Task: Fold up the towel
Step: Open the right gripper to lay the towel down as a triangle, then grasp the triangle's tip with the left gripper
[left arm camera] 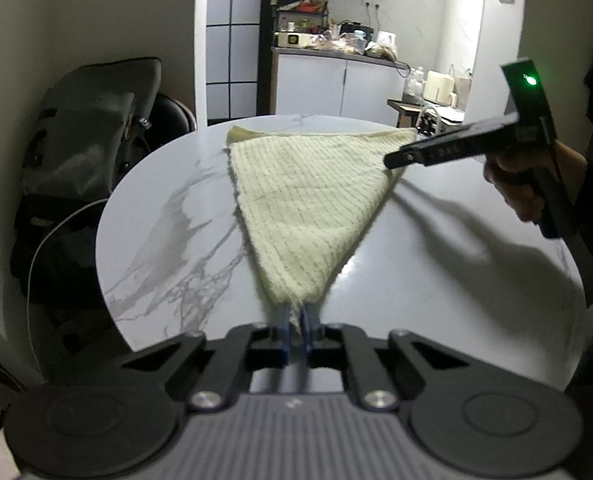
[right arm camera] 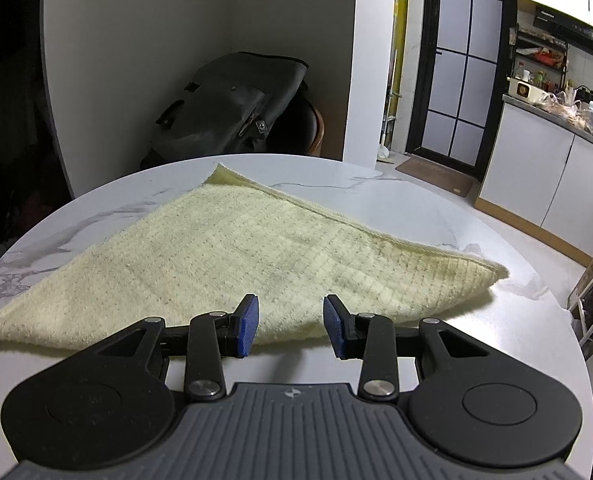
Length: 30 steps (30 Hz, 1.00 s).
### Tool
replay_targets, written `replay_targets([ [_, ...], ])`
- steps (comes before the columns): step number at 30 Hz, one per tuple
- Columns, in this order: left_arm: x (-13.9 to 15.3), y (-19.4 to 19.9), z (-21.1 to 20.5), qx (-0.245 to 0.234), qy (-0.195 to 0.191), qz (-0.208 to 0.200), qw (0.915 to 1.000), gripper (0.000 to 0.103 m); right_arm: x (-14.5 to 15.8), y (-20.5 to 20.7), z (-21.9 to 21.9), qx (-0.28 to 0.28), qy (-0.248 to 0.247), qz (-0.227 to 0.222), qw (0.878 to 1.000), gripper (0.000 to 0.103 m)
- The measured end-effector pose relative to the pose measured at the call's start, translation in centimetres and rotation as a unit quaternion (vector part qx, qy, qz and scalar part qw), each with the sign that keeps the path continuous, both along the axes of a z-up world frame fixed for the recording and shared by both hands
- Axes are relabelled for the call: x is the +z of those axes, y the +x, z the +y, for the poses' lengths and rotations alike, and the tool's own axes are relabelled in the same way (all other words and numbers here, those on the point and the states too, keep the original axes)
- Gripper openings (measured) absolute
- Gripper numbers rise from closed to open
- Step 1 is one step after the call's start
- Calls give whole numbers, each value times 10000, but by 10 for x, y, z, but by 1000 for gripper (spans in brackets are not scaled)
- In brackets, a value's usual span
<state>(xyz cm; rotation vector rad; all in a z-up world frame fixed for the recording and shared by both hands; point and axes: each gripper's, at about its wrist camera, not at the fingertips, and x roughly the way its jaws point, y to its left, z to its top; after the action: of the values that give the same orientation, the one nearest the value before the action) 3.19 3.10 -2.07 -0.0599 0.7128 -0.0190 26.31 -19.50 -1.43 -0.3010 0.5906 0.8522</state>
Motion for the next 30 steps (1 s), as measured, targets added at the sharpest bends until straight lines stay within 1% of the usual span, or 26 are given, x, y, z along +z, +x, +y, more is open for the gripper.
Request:
replay_targets([
  [7, 10, -4, 4, 66, -31, -94, 9999, 3, 5, -11, 1, 237, 56, -148, 9996, 40],
  [19, 30, -14, 22, 335, 61, -286, 9990, 2, 6, -23, 15, 464, -12, -115, 9989, 40],
  [27, 41, -18, 32, 469, 87, -414, 9980, 2, 0, -29, 25, 576, -124, -28, 9983, 40],
  [30, 45, -19, 37, 532, 45, -483, 9974, 2, -5, -36, 32, 544, -243, 20, 9982, 40],
])
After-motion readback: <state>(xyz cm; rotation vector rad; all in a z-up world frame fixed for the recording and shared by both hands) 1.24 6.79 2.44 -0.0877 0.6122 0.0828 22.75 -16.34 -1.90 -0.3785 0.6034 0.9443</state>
